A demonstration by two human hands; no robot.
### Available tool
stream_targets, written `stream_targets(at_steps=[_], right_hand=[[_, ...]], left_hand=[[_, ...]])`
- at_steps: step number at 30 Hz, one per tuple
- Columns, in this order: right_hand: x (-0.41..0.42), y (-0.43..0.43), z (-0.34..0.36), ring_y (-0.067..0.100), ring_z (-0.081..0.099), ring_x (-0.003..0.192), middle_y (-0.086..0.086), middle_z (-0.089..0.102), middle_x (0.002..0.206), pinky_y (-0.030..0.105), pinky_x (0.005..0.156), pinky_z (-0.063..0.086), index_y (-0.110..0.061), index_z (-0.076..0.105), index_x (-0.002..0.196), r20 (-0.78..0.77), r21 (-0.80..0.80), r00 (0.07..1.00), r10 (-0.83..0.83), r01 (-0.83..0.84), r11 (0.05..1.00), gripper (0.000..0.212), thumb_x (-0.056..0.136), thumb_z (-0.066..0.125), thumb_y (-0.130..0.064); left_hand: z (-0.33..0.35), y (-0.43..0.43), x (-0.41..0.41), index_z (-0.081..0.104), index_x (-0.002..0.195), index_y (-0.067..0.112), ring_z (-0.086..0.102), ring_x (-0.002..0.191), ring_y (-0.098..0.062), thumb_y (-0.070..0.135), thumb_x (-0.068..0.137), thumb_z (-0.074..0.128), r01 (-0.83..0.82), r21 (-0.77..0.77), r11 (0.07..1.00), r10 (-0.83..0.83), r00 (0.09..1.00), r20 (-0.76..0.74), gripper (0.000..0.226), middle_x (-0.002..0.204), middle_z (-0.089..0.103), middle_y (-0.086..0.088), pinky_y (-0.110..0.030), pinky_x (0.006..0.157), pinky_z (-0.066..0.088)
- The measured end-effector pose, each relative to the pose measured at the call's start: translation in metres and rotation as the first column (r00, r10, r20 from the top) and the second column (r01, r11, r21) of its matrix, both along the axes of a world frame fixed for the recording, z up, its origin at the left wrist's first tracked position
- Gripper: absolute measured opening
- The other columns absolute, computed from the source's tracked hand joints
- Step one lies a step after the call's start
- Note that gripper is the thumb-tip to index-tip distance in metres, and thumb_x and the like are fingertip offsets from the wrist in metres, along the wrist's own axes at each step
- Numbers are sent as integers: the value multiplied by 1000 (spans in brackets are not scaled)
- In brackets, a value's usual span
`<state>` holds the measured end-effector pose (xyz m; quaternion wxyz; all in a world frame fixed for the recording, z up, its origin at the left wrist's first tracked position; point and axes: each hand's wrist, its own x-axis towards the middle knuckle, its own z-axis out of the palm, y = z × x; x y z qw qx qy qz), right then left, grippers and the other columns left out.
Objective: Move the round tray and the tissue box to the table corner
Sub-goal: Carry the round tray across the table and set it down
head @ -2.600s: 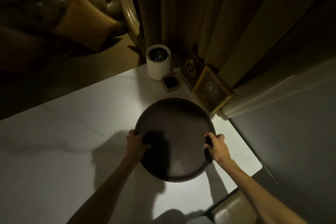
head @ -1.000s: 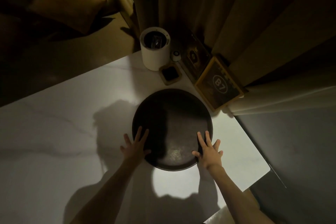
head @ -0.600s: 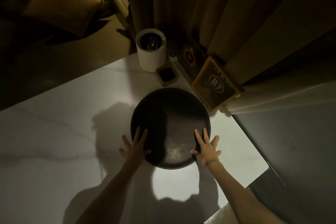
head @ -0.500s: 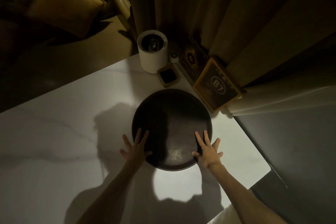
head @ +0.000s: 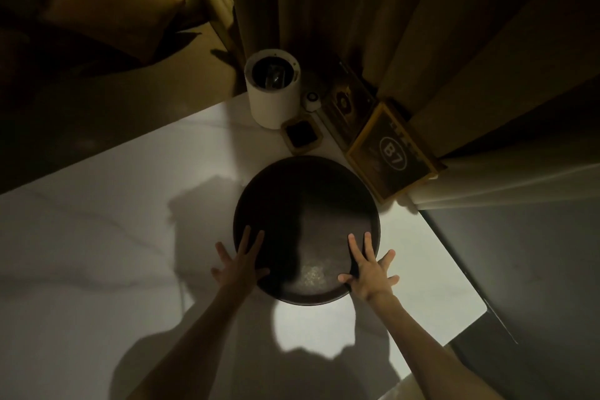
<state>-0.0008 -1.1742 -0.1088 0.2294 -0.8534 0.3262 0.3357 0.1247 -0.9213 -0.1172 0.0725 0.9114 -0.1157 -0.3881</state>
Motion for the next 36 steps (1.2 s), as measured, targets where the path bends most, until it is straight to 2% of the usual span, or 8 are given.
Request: stream_targets(at_steps=[16, 36], right_hand=[[-1, 0, 6, 56, -19, 141, -4, -32, 159, 77, 104, 19, -55, -17, 144, -46, -36, 990, 130, -132, 991, 89, 90, 54, -53], [-3, -1, -6, 56, -21, 140, -7, -32, 159, 79, 103, 16, -58, -17, 143, -13, -48, 996, 85, -85, 995, 91, 90, 56, -50]], left_hand=[[0, 2, 0, -11, 138, 57, -5, 139, -54, 54, 82, 59, 28, 16, 999, -28, 1000, 13, 90, 156, -21, 22, -74, 98, 31], [-9, -2, 1, -13, 138, 57, -5, 137, -57, 54, 81, 61, 17, -1, 1000, -17, 999, 27, 93, 156, -21, 19, -78, 97, 27]])
